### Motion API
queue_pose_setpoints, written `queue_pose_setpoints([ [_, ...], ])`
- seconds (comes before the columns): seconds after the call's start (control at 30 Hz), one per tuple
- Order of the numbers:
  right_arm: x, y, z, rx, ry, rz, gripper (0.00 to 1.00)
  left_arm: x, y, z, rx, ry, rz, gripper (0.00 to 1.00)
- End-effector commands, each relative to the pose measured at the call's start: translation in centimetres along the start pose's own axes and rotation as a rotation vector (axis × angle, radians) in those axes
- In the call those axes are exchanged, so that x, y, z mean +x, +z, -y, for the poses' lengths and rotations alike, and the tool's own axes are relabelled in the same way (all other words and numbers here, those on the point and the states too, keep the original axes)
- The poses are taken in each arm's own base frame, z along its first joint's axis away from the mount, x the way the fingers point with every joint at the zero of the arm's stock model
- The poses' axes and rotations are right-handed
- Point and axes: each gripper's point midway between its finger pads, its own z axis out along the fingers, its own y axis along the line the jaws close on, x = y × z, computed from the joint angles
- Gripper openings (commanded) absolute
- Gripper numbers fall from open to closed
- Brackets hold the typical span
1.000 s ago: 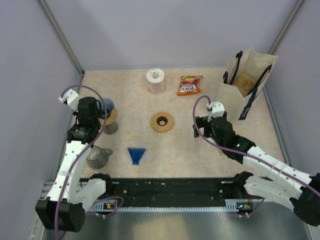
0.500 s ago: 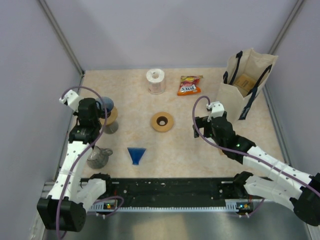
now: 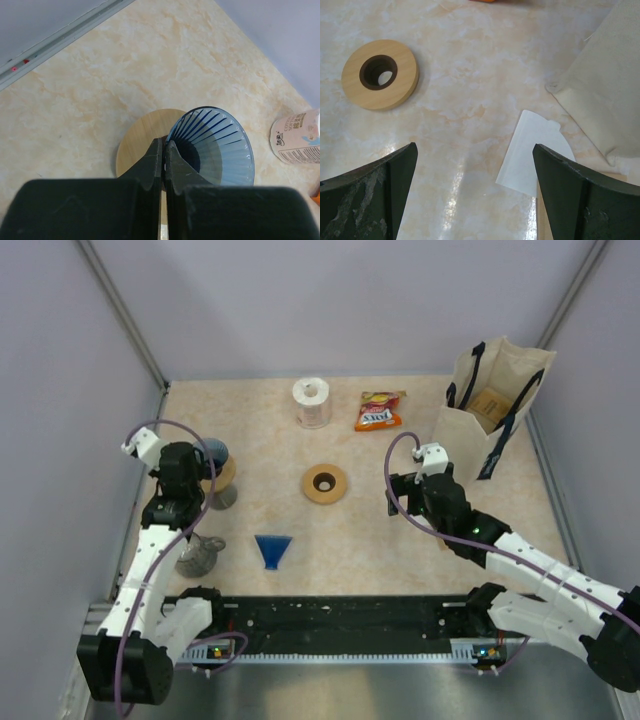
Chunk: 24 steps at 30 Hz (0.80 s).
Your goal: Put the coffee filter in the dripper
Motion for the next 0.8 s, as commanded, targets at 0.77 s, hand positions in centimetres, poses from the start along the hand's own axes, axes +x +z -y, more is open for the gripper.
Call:
queue_pose_setpoints([
  [0.77,-3.0,-0.2,-0.1,0.008,0.047,0.08,0.99,4.8,1.4,-3.7,-0.202,0.01,-0.149,0.0],
])
